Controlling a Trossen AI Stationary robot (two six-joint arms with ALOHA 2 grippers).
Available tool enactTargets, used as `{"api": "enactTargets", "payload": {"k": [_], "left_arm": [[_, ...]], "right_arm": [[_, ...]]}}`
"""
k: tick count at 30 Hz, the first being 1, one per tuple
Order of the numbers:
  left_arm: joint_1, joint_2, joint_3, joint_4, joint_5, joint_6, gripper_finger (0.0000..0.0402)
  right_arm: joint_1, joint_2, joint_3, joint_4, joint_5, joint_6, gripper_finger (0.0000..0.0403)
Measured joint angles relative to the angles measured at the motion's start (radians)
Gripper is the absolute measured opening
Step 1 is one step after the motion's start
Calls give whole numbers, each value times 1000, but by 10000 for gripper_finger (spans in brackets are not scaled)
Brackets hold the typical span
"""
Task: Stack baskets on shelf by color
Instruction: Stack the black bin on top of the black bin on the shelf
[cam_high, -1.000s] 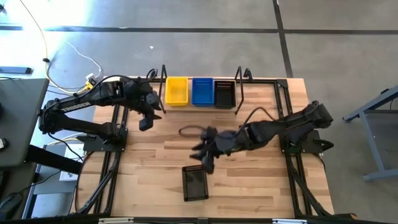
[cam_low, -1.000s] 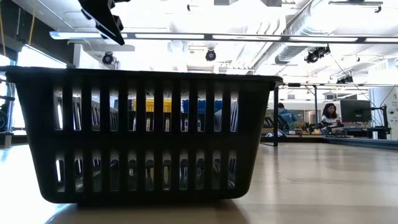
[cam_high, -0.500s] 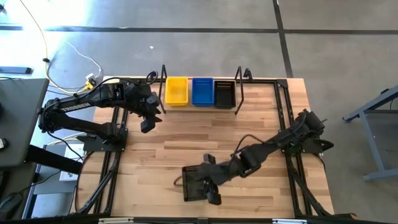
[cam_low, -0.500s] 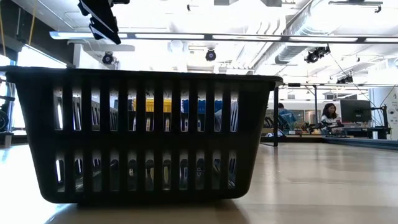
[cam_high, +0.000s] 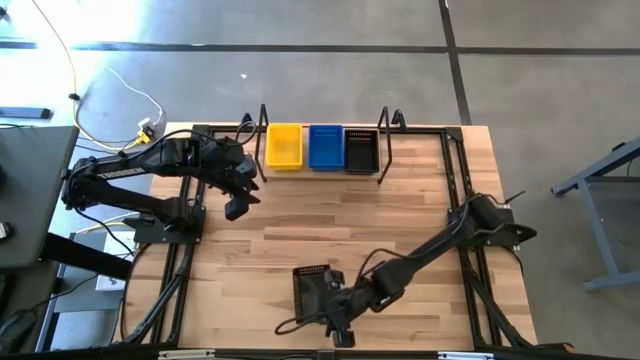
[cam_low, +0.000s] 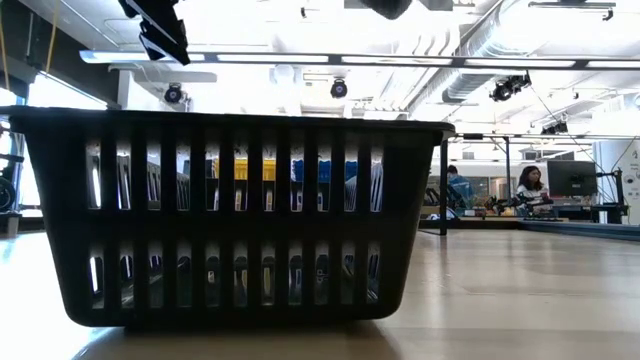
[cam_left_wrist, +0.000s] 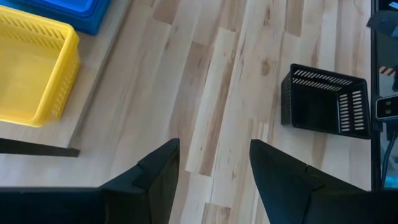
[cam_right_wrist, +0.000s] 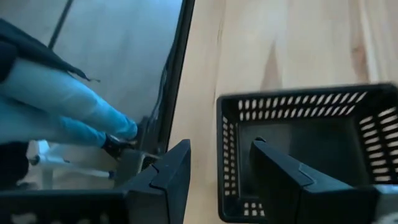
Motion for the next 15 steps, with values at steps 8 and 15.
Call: {"api": "enactTargets", "payload": {"k": [8, 15], "left_arm": [[-7, 0, 0, 0, 0, -27, 184], [-7, 0, 0, 0, -1, -27, 184]], "right_arm": [[9, 68, 0, 9, 0, 4, 149], [8, 108, 0, 26, -3, -1, 149]]}}
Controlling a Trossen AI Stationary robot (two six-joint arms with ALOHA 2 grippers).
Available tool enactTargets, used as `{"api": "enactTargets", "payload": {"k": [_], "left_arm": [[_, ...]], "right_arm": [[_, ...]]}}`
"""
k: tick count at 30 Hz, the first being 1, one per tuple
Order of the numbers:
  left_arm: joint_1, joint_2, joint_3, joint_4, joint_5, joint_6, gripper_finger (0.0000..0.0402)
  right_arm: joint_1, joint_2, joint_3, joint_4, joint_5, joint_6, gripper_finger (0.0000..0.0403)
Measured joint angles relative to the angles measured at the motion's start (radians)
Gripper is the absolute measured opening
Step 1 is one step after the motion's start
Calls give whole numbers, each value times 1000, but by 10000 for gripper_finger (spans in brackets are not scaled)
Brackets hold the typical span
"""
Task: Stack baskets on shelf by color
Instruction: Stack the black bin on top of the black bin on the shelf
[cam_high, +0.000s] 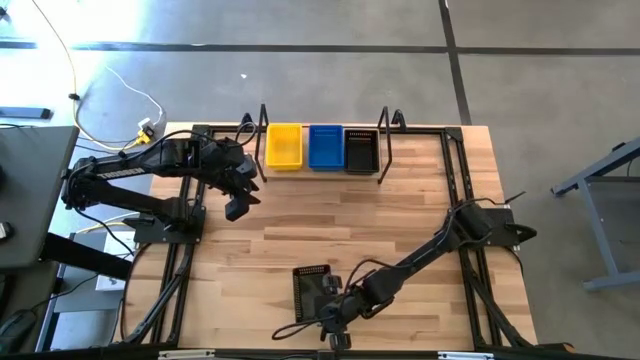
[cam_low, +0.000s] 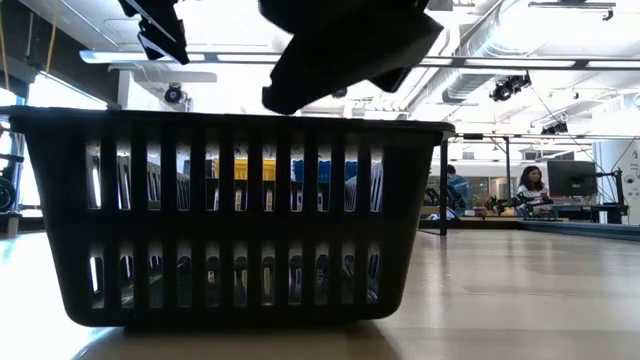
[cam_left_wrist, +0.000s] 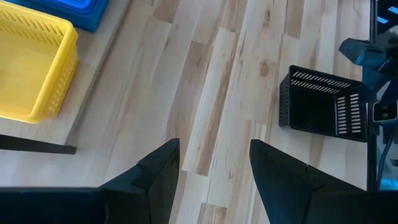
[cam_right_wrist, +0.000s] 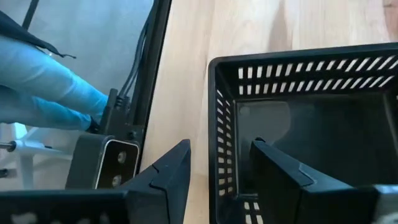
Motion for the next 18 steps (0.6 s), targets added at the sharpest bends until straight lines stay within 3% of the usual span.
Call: {"api": "enactTargets", "payload": {"k": [11, 18], "left_arm": [[0, 0, 0, 0, -56, 1, 184], [0, 0, 0, 0, -56, 1, 184]], "right_arm": [[0, 55, 0, 20, -38, -2, 149], [-9, 60, 0, 8, 17, -2, 130]]}}
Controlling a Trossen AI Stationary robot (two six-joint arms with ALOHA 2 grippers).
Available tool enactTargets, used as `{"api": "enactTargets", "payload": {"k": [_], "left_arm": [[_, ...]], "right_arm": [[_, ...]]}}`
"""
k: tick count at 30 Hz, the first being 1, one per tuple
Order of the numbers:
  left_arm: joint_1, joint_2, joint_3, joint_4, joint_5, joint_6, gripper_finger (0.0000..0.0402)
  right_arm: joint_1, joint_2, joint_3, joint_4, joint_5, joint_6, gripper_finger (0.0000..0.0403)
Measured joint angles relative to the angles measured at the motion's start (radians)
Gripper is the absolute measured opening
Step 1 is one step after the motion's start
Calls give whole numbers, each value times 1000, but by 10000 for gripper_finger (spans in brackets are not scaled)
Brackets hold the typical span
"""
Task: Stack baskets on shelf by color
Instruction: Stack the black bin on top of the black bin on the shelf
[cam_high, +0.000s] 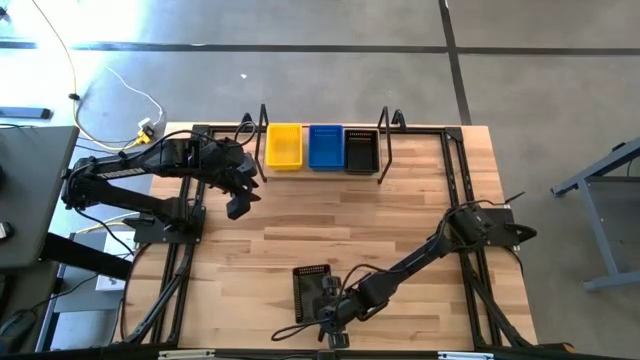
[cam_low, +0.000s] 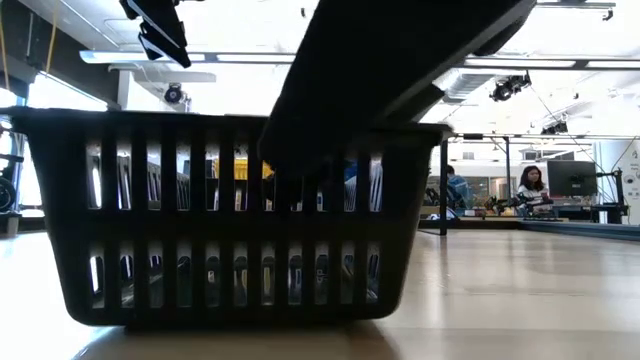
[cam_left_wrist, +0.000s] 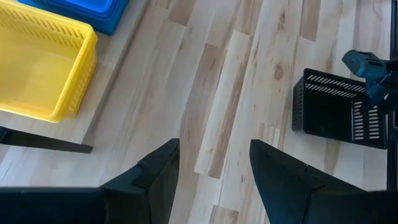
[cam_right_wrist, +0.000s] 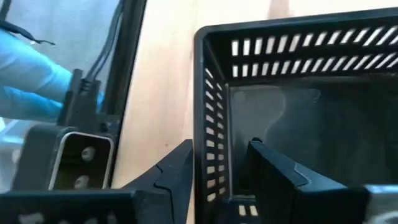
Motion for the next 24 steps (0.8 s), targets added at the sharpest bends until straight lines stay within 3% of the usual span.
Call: {"api": "enactTargets", "payload": {"k": [11, 24], "left_arm": [[0, 0, 0, 0, -7, 27, 184], [0, 0, 0, 0, -7, 27, 184]], "right_arm": [[-33, 9, 0, -39, -51, -1, 12], [-65, -57, 0, -42, -80, 54, 1]]}}
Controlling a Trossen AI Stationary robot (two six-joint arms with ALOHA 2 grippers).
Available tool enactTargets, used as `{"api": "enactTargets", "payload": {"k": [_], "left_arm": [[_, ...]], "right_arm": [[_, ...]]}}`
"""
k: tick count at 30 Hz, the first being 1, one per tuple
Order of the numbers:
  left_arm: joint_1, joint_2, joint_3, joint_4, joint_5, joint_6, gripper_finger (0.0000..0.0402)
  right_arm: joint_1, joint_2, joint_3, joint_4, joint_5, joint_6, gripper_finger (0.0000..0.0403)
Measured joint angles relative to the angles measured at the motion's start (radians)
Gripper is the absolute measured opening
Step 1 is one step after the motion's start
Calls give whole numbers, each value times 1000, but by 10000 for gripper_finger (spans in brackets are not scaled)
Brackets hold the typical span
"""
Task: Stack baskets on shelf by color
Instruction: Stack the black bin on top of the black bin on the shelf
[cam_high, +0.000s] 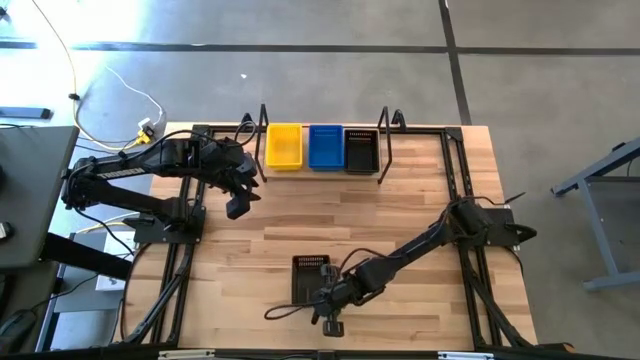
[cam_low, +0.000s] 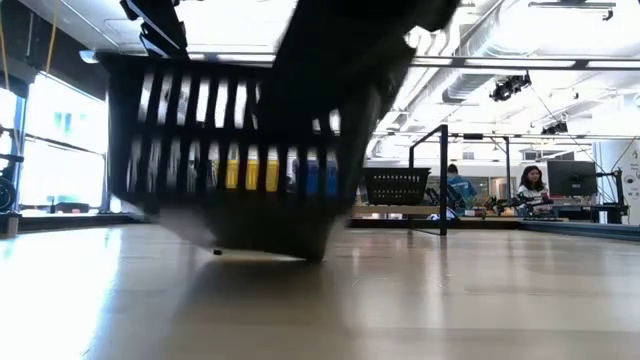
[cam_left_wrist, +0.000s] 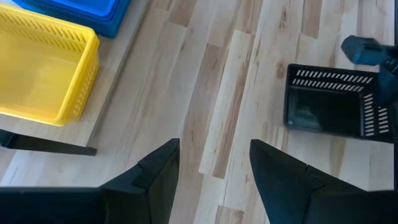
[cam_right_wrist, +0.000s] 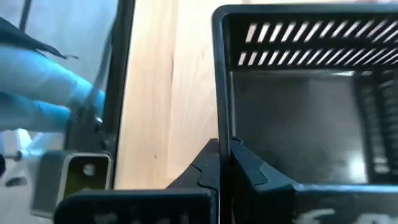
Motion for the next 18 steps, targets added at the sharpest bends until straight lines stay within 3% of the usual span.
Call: {"api": "enactTargets", "payload": {"k": [9, 18], "left_arm": [[0, 0, 0, 0, 0, 37, 184], [0, 0, 0, 0, 0, 49, 184]], "right_arm": [[-61, -108, 0, -4, 53, 28, 0], [-149, -214, 0, -17, 187, -41, 0]]}}
